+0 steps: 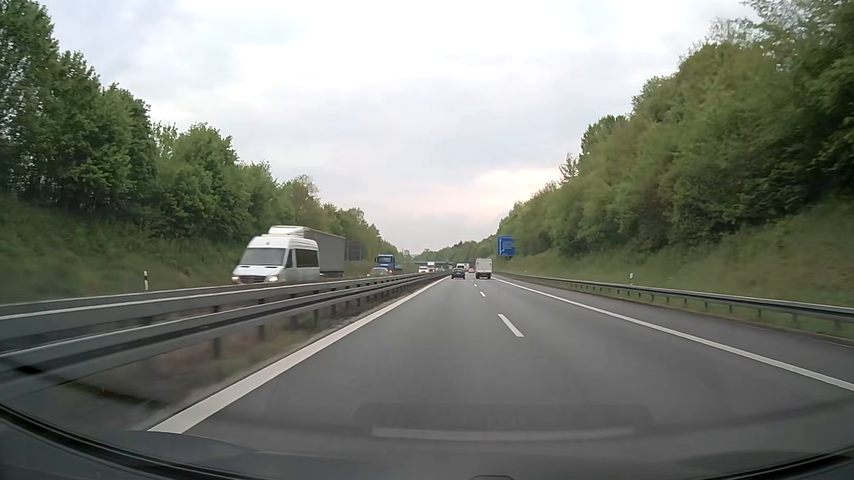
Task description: Follow the waypoints while adhering to traffic rules and regulations
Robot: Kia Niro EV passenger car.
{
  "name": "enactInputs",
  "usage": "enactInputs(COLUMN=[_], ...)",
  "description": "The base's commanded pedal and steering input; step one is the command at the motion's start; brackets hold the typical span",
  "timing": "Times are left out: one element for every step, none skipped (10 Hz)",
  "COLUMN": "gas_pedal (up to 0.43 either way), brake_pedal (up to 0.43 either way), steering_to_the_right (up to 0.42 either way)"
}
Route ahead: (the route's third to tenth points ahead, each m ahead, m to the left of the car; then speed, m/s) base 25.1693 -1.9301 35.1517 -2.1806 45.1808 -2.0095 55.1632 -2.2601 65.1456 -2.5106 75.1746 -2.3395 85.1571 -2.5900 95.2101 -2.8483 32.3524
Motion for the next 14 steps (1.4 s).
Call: enactInputs(gas_pedal=[0.177,0.177,0.169,0.157,0.157,0.157,0.157,0.157,0.157,0.157,0.157,0.157,0.157,0.157], brake_pedal=[0.000,0.000,0.000,0.000,0.000,0.000,0.000,0.000,0.000,0.000,0.000,0.000,0.000,0.000], steering_to_the_right=[-0.001,-0.001,-0.001,-0.001,-0.001,0.000,0.000,0.000,0.000,0.000,0.000,0.000,0.000,0.000])
